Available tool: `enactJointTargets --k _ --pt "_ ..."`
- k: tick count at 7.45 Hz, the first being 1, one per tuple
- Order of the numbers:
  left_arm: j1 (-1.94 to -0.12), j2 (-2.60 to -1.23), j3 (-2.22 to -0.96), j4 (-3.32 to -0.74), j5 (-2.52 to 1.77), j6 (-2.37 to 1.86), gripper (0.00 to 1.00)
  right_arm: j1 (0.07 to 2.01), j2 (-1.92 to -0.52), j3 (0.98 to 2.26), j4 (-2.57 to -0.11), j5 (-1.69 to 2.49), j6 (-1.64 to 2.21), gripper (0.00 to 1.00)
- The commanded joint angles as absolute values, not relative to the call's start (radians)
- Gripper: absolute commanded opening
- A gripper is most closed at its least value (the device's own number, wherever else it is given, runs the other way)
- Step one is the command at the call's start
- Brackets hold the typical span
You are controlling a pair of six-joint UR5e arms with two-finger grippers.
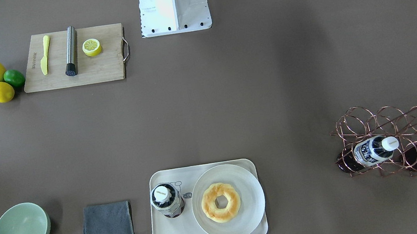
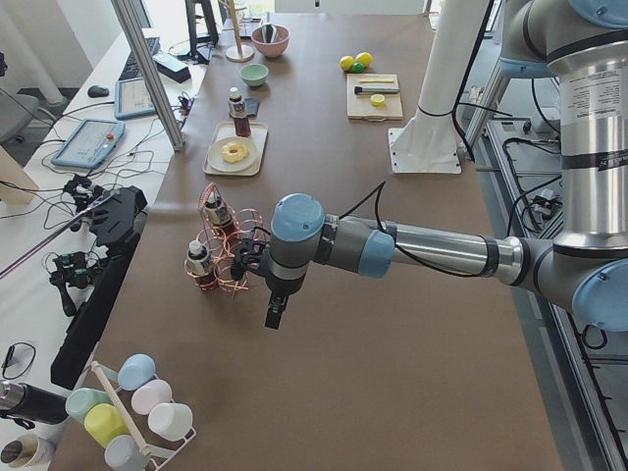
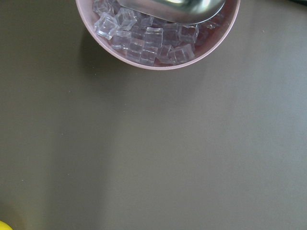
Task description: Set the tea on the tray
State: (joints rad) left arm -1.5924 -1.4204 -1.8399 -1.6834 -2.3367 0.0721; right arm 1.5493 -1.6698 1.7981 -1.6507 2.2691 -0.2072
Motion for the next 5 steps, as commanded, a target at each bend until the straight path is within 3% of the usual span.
enactJointTargets --k 1,5 --pt "-1.594 -1.402 -1.842 -1.657 -2.361 0.101 0.97 1.549 -1.672 1.796 -1.649 2.295 -0.207 1.00" --pt "-1.608 -1.356 -1.841 -1.666 -2.361 0.101 0.97 1.548 -1.671 1.799 -1.647 2.307 -0.209 1.00"
